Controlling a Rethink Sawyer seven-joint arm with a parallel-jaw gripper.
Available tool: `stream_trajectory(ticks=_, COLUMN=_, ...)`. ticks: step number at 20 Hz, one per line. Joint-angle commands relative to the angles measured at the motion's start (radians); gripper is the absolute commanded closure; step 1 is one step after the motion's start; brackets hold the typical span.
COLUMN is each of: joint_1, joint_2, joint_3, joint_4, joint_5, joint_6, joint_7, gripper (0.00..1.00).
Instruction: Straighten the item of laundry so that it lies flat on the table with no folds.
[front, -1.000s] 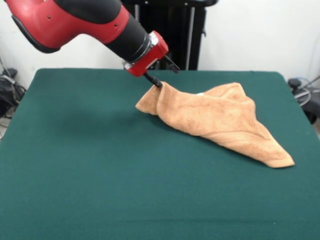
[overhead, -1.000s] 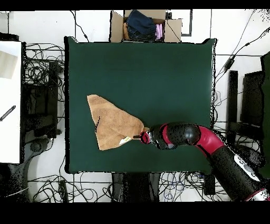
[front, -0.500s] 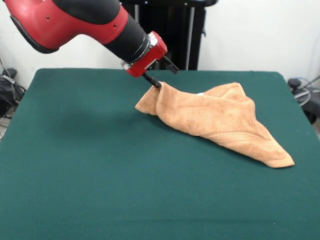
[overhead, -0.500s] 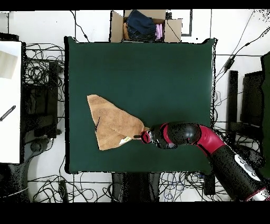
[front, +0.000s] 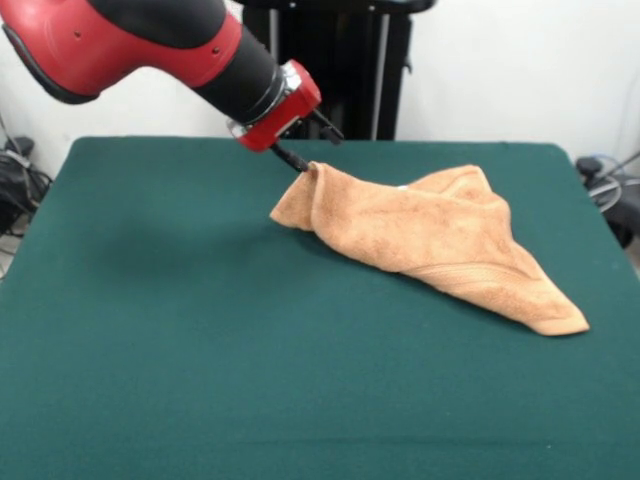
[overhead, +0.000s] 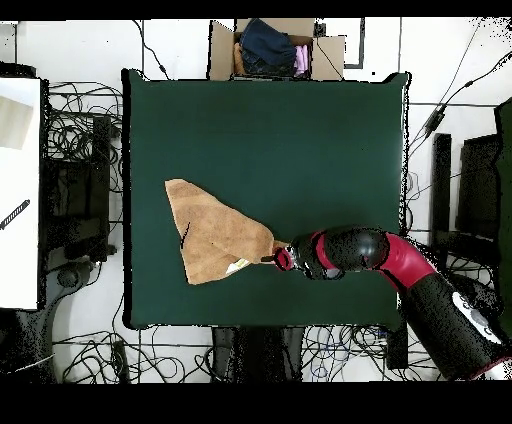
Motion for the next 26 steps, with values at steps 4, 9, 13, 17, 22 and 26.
stream_trajectory(ticks=4, joint_1=-0.01, joint_2=-0.004, joint_3=-0.055, joint_4=-0.097, joint_5=0.001, joint_6=0.085, joint_7=-0.088, gripper=0.0)
stream_trajectory(ticks=9, joint_1=-0.011, joint_2=-0.005, joint_3=-0.054, joint_4=-0.081, joint_5=-0.007, joint_6=0.065, joint_7=-0.073, gripper=0.0)
stream_trajectory(ticks=13, joint_1=-0.007, joint_2=0.009, joint_3=-0.064, joint_4=-0.07, joint_5=-0.027, joint_6=0.025, joint_7=-0.059, gripper=0.0)
stream_trajectory(ticks=17, joint_1=-0.004, joint_2=0.014, joint_3=-0.07, joint_4=-0.063, joint_5=-0.043, joint_6=0.002, joint_7=-0.054, gripper=0.0)
stream_trajectory(ticks=22, joint_1=-0.007, joint_2=0.01, joint_3=-0.07, joint_4=-0.05, joint_5=-0.052, joint_6=-0.016, joint_7=-0.051, gripper=0.0)
stream_trajectory(ticks=26, joint_1=-0.013, joint_2=0.015, joint_3=-0.072, joint_4=-0.038, joint_5=-0.062, joint_6=-0.033, joint_7=-0.05, gripper=0.0)
